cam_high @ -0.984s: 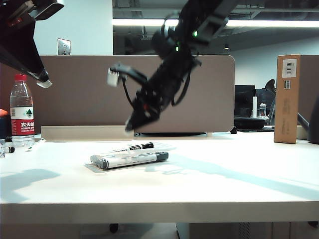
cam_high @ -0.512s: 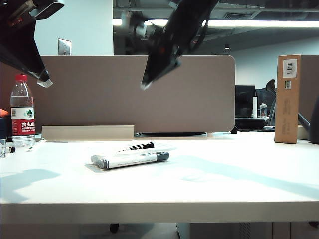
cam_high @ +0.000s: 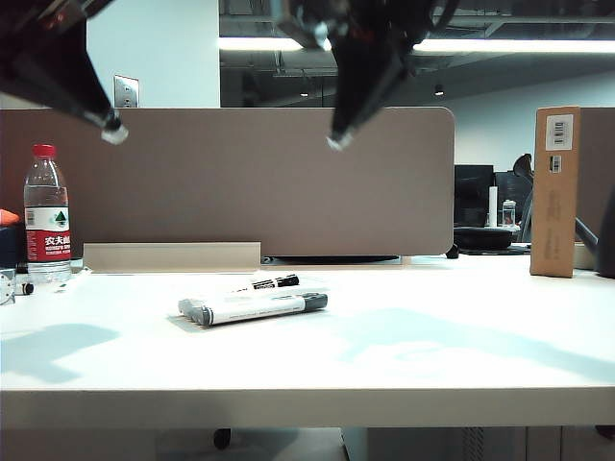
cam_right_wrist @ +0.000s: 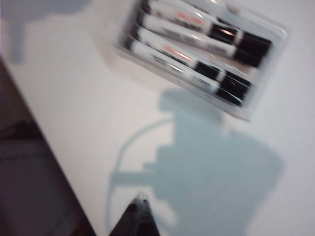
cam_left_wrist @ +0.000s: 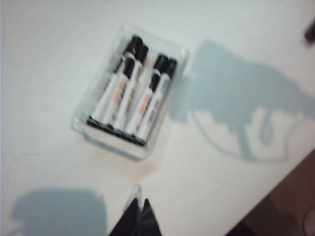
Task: Pick up the markers scattered on the table and put them into the packaging box, making sure the markers fit the shape of the box's grooves.
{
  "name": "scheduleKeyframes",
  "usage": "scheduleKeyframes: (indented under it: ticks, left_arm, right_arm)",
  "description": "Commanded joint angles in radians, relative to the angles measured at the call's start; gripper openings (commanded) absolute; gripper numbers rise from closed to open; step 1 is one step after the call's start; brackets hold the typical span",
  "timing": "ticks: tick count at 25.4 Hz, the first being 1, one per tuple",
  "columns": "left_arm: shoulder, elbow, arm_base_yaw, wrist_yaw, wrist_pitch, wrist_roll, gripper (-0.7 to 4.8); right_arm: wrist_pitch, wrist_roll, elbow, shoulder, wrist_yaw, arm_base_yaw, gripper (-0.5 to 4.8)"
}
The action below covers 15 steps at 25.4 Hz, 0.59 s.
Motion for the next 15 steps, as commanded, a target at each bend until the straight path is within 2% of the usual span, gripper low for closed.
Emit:
scheduleKeyframes:
  ticks: [1,2,4,6,7,9,12,13,15]
  left_arm:
    - [-0.061,0.002,-0.007,-0.071,0.122,-0.125,-0.06]
    - [-0.101,0.002,-0.007,-0.11,0.13,-0.248,-0.06]
    - [-0.151,0.002,-0.009,-0.149,0.126,-0.314,-0.06]
    - [-0.227,0.002,-0.053,-0.179,0.127,-0.295,-0.06]
    - [-0.269,0.002,-0.088,-0.192,0.126,-0.247,-0.06]
    - [-0.318,-0.006,-0.116,-0.184,0.128,-0.204,-0.06]
    - [-0.395,-0.043,-0.168,-0.111,0.139,-0.198,-0.06]
    - [-0.455,-0.084,-0.209,-0.078,0.156,-0.193,-0.06]
    - [-0.547,-0.156,-0.242,-0.078,0.2,-0.169,-0.06]
  right_arm:
    - [0.165,0.075,-0.106,-0.109,-0.087,-0.002,-0.09]
    - [0.231,0.122,-0.178,-0.175,-0.088,-0.003,-0.09]
    - [0.253,0.195,-0.241,-0.242,-0.101,-0.014,-0.09]
    - [0.293,0.275,-0.355,-0.366,-0.101,-0.022,-0.09]
    - [0.347,0.309,-0.43,-0.444,-0.101,-0.022,-0.09]
    - [0.442,0.365,-0.518,-0.526,-0.101,-0.021,-0.09]
    - [0.555,0.449,-0.642,-0.641,-0.097,-0.021,-0.09]
    - [0.612,0.514,-0.715,-0.706,-0.101,-0.021,-0.08]
    - [0.663,0.559,-0.792,-0.766,-0.1,-0.02,-0.08]
